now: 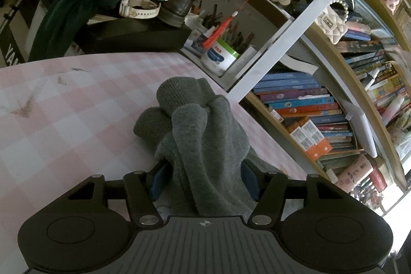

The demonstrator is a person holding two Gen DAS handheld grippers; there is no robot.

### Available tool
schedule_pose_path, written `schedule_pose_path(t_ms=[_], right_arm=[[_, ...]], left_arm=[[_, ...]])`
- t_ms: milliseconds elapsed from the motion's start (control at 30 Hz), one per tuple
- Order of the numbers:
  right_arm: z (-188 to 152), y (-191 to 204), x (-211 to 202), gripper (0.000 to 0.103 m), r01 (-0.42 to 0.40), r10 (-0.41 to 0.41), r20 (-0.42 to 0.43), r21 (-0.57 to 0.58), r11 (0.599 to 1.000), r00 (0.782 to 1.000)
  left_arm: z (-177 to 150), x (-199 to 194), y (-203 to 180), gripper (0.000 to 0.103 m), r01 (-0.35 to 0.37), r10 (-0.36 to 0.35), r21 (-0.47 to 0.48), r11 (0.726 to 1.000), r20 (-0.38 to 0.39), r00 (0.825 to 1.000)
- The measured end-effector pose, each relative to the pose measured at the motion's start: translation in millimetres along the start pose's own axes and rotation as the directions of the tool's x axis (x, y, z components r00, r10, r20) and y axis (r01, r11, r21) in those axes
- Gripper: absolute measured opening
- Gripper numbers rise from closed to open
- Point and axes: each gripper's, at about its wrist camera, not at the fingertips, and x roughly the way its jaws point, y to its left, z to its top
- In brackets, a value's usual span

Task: Fold clothes
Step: 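Lift the bundle with the left gripper while the right gripper presses the sweatshirt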

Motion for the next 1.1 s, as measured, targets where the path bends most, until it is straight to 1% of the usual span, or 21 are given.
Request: schedule_pose_path(t_ms=[100, 133, 167, 200, 233, 267, 333, 400, 467, 533, 567, 667, 800, 900, 967, 1100], right_arm=[[1, 1, 2, 0.050, -0.002, 0.002, -0.002, 0.011, 1.000, 1.000], [3, 0, 2, 0.050, -0.002, 0.002, -0.003, 0.014, 1.000, 1.000], [2, 0, 1, 0.050, 0.000, 0.000, 0.001, 0.019, 1.000, 1.000], [1, 0, 2, 0.050, 0.002, -0.002, 0.005, 0.023, 1.000, 1.000], [0, 0, 1, 0.050, 0.004, -0.005, 0.009, 0.026, 1.000, 1.000], [-1, 0, 1, 0.050, 0.007, -0.007, 0.013, 0.030, 1.000, 1.000], [-2, 0, 0, 0.050, 0.007, -0.008, 0.021, 0.038, 0.999, 1.000], [-4, -1, -5, 0.050, -0.001, -0.001, 0.040, 0.049, 0.999, 0.999], [-6, -4, -19, 0.051, -0.020, 0.014, 0.086, 0.070, 0.997, 0.996], [-7, -11, -36, 0.052, -0.024, 0.012, 0.130, 0.094, 0.995, 0.991], [-10, -16, -45, 0.054, -0.019, 0.004, 0.146, 0.107, 0.994, 0.989], [-20, -31, -72, 0.058, -0.005, -0.024, 0.179, 0.156, 0.988, 0.983], [-45, -57, -106, 0.058, 0.008, -0.063, 0.196, 0.270, 0.963, 0.979], [-66, -72, -128, 0.059, 0.022, -0.095, 0.197, 0.344, 0.939, 0.976], [-80, -79, -141, 0.059, 0.046, -0.127, 0.191, 0.378, 0.925, 0.973], [-108, -93, -161, 0.059, 0.076, -0.175, 0.178, 0.457, 0.886, 0.968]], left_arm=[[0, 1, 1, 0.054, -0.005, 0.005, -0.012, 1.000, 0.001, 1.000], [0, 1, 3, 0.046, -0.008, 0.008, -0.023, 1.000, -0.001, 1.000], [1, 2, 6, 0.034, -0.007, 0.007, -0.043, 0.999, -0.008, 1.000], [1, 4, 9, 0.030, -0.004, 0.003, -0.068, 0.998, -0.018, 1.000], [1, 5, 12, 0.022, 0.005, -0.007, -0.094, 0.996, -0.025, 1.000], [2, 6, 14, 0.016, 0.020, -0.023, -0.109, 0.994, -0.025, 0.999], [3, 3, 13, 0.013, 0.052, -0.054, -0.108, 0.993, -0.011, 0.998], [5, -4, 3, 0.012, 0.080, -0.079, -0.053, 0.995, 0.012, 0.997], [8, -14, -15, 0.012, 0.104, -0.106, 0.054, 0.993, 0.035, 0.994], [10, -23, -35, 0.012, 0.112, -0.121, 0.168, 0.979, 0.049, 0.991], [10, -27, -45, 0.012, 0.112, -0.128, 0.228, 0.967, 0.055, 0.990], [6, -37, -75, 0.012, 0.119, -0.156, 0.383, 0.916, 0.067, 0.986], [-3, -47, -112, 0.012, 0.130, -0.199, 0.550, 0.825, 0.068, 0.978], [-14, -48, -138, 0.012, 0.139, -0.221, 0.645, 0.752, 0.048, 0.974], [-23, -50, -153, 0.012, 0.150, -0.235, 0.697, 0.701, 0.028, 0.972], [-49, -50, -181, 0.013, 0.194, -0.257, 0.780, 0.594, -0.044, 0.965]])
